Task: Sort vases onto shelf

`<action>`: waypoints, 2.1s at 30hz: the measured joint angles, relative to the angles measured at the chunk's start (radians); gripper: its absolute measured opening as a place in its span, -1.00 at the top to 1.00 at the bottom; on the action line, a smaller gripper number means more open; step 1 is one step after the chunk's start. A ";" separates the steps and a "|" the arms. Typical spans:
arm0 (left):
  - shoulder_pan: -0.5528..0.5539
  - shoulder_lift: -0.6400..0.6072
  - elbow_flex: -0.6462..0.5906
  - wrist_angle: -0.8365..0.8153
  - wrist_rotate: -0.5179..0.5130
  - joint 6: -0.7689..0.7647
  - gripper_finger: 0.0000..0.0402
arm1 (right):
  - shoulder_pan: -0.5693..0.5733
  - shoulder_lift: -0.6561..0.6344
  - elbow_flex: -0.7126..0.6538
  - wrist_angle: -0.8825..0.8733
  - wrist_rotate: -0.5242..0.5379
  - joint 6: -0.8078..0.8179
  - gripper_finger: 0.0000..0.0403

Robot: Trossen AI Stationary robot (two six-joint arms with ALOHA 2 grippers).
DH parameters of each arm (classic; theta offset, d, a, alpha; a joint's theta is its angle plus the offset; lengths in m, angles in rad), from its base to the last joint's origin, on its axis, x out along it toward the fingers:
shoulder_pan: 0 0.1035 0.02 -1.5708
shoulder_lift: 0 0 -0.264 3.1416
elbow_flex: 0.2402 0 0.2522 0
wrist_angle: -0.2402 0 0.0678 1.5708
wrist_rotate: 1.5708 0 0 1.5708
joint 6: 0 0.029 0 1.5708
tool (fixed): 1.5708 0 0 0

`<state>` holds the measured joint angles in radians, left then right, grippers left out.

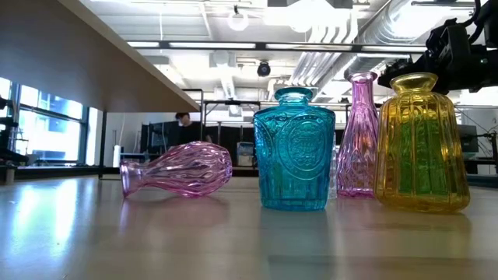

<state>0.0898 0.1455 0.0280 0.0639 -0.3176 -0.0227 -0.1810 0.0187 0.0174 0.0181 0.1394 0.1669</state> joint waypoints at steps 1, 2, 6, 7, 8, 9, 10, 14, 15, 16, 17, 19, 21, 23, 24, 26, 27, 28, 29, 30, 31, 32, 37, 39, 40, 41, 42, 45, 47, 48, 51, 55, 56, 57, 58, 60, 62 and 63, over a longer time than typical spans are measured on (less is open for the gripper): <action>0.000 0.000 0.000 0.000 0.000 0.000 0.15 | 0.000 0.000 0.000 0.000 0.000 0.000 1.00; 0.000 0.000 0.000 0.000 0.000 0.000 0.15 | 0.000 0.000 0.000 0.000 0.000 0.000 1.00; 0.000 0.000 0.000 0.000 0.000 0.000 0.15 | 0.000 0.000 0.000 0.000 0.000 0.000 1.00; 0.000 0.000 0.000 0.000 0.000 0.000 0.15 | 0.000 0.000 0.000 0.000 0.000 0.000 1.00; 0.000 0.000 0.000 0.000 0.000 0.000 0.15 | 0.000 0.000 0.000 0.000 0.000 0.000 1.00; 0.000 0.000 0.000 0.000 0.000 0.000 0.15 | 0.000 0.000 0.000 0.000 0.000 0.000 1.00; 0.000 0.000 0.000 0.000 0.000 0.000 0.15 | 0.000 0.000 0.000 0.000 0.000 0.000 1.00; 0.000 0.000 0.000 0.000 0.000 0.000 0.15 | 0.000 0.000 0.000 0.000 0.000 0.000 1.00; 0.000 0.000 0.000 0.000 0.000 0.000 0.15 | 0.000 0.000 0.000 0.000 0.000 0.000 1.00; 0.000 0.000 0.000 0.000 0.000 0.000 0.15 | 0.000 0.000 0.000 0.000 0.000 0.000 1.00; 0.000 0.000 0.000 0.000 0.000 0.000 0.15 | 0.000 0.000 0.000 0.000 0.000 0.000 1.00; 0.000 0.000 0.000 0.000 0.000 0.000 0.15 | 0.000 0.000 0.000 0.000 0.000 0.000 1.00; 0.000 0.000 0.000 0.000 0.000 0.000 0.15 | 0.000 0.000 0.000 0.000 0.000 0.000 1.00; 0.000 0.000 0.000 0.000 0.000 0.000 0.15 | 0.000 0.000 0.000 0.000 0.000 0.000 1.00; 0.000 0.000 0.000 0.000 0.000 0.000 0.15 | 0.000 0.000 0.000 0.000 0.000 0.000 1.00; 0.000 0.000 0.000 0.000 0.000 0.000 0.15 | 0.000 0.000 0.000 0.000 0.000 0.000 1.00; 0.000 0.000 0.000 0.000 0.000 0.000 0.15 | 0.000 0.000 0.000 0.000 0.000 0.000 1.00; 0.000 0.000 0.000 0.000 0.000 0.000 0.15 | 0.000 0.000 0.000 0.000 0.000 0.000 1.00; 0.000 0.000 0.000 0.000 0.000 0.000 0.15 | 0.000 0.000 0.000 0.000 0.000 0.000 1.00; 0.000 0.000 0.000 0.000 0.000 0.000 0.15 | 0.000 0.000 0.000 0.000 0.000 0.000 1.00; 0.000 0.000 0.000 0.000 0.000 0.000 0.15 | 0.000 0.000 0.000 0.000 0.000 0.000 1.00; 0.000 0.000 0.000 0.000 0.000 0.000 0.15 | 0.000 0.000 0.000 0.000 0.000 0.000 1.00; 0.000 0.000 0.000 0.000 0.000 0.000 0.15 | 0.000 0.000 0.000 0.000 0.000 0.000 1.00; 0.000 0.000 0.000 0.000 0.000 0.000 0.15 | 0.000 0.000 0.000 0.000 0.000 0.000 1.00; 0.000 0.000 0.000 0.000 0.000 0.000 0.15 | 0.000 0.000 0.000 0.000 0.000 0.000 1.00; 0.000 0.000 0.000 0.000 0.000 0.000 0.15 | 0.000 0.000 0.000 0.000 0.000 0.000 1.00; 0.000 0.000 0.000 0.000 0.000 0.000 0.15 | 0.000 0.000 0.000 0.000 0.000 0.000 1.00; 0.000 0.000 0.000 0.000 0.000 0.000 0.15 | 0.000 0.000 0.000 0.000 0.000 0.000 1.00; 0.000 0.000 0.000 0.000 0.000 0.000 0.15 | 0.000 0.000 0.000 0.000 0.000 0.000 1.00; 0.000 0.000 0.000 0.000 0.000 0.000 0.15 | 0.000 0.000 0.000 0.000 0.000 0.000 1.00; 0.000 0.000 0.000 0.000 0.000 0.000 0.15 | 0.000 0.000 0.000 0.000 0.000 0.000 1.00; 0.000 0.000 0.000 0.000 0.000 0.000 0.15 | 0.000 0.000 0.000 0.000 0.000 0.000 1.00; 0.000 0.000 0.000 0.000 0.000 0.000 0.15 | 0.000 0.000 0.000 0.000 0.000 0.000 1.00; 0.000 0.000 0.000 0.000 0.000 0.000 0.15 | 0.000 0.000 0.000 0.000 0.000 0.000 1.00; 0.000 0.000 0.000 0.000 0.000 0.000 0.15 | 0.000 0.000 0.000 0.000 0.000 0.003 1.00; 0.000 0.000 0.000 0.000 0.000 0.000 0.15 | 0.000 0.000 0.000 0.007 0.001 0.026 1.00; 0.000 0.000 0.000 0.000 0.000 0.000 0.15 | 0.000 0.001 0.000 0.055 0.024 0.060 1.00; 0.000 0.000 0.000 0.000 0.000 0.000 0.15 | 0.000 0.000 0.000 0.094 0.039 0.112 1.00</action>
<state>0.0900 0.1455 0.0280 0.0641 -0.3179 -0.0227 -0.1806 0.0185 0.0174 0.1118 0.1789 0.2786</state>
